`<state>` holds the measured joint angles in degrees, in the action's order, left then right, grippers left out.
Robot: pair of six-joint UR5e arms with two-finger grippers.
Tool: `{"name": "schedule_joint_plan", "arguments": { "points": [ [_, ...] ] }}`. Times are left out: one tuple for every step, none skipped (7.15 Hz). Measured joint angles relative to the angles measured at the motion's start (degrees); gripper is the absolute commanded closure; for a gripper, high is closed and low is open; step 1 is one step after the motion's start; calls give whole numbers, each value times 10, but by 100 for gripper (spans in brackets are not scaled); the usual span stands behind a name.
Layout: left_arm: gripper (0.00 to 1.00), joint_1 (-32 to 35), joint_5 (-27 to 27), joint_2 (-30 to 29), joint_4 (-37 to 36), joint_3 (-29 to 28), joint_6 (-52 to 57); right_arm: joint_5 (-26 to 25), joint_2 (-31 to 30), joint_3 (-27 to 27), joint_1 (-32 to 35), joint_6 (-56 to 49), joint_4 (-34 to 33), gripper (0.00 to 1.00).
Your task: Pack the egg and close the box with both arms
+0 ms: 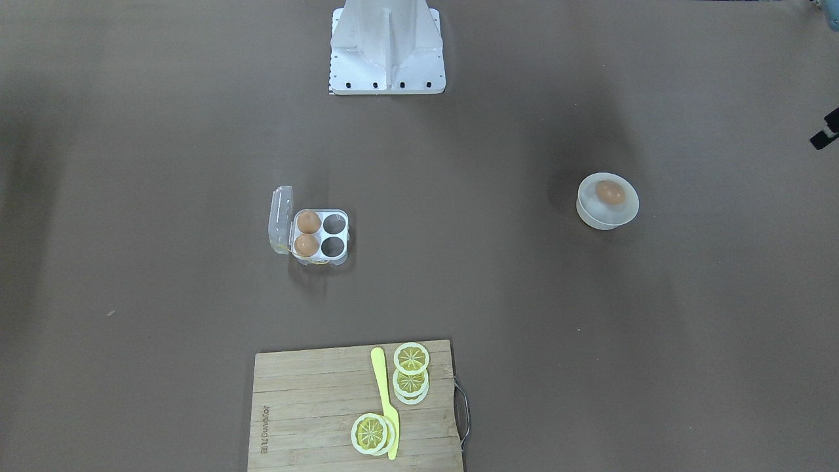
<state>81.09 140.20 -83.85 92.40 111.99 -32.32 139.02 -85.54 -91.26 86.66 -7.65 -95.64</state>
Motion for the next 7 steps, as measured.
{"name": "schedule_joint_plan", "arguments": {
  "points": [
    [7,-50,-12,-5,12,25,-98,-3,1,1,-16,7,15,0],
    [10,-96,-35,-16,17,41,-173,-6,5,1,-27,17,23,0],
    [14,-144,-66,-33,18,47,-244,-7,6,1,-32,22,26,0],
    [15,-205,-108,-57,19,44,-327,-7,7,0,-33,25,27,0],
    [18,-255,-143,-82,19,30,-392,-7,7,0,-34,26,27,0],
    [22,-294,-176,-105,19,12,-445,-7,6,0,-34,26,27,0],
    [22,-324,-204,-118,19,0,-479,-7,6,-1,-34,26,27,0]
  ]
}}
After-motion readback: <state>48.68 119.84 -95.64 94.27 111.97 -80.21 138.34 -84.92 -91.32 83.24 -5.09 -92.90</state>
